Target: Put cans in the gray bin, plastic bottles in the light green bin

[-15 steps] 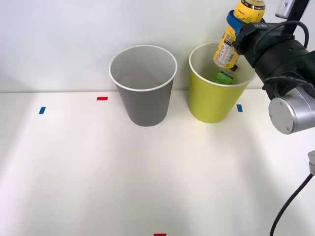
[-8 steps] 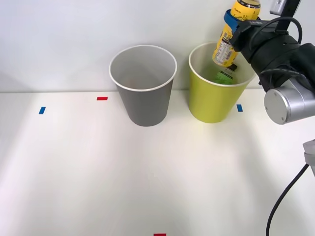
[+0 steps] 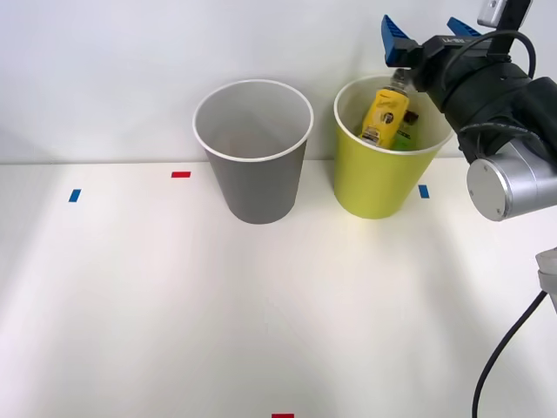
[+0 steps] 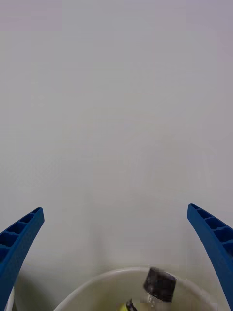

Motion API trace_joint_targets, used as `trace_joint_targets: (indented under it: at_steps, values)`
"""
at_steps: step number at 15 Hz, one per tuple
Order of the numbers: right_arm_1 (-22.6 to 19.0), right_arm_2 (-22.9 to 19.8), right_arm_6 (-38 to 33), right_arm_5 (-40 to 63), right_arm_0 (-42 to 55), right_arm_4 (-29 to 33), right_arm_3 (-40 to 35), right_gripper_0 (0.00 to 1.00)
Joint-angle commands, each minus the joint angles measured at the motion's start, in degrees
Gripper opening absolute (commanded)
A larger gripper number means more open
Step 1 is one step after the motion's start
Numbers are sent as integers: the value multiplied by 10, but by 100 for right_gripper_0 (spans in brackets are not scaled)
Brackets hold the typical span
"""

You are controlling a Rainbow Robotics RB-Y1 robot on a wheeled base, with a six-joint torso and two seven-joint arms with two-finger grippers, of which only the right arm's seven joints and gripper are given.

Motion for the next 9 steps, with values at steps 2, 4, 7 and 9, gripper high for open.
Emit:
trace_joint_targets:
  at_steps: [2, 4, 7, 9]
  values:
    - [9, 2, 3, -75, 44, -1, -1, 100]
    - [14, 2, 7, -126, 83, -2, -13, 100]
    - [19, 1, 8, -129, 158, 13, -84, 100]
    - [22, -2, 8, -131, 220, 26, -140, 100]
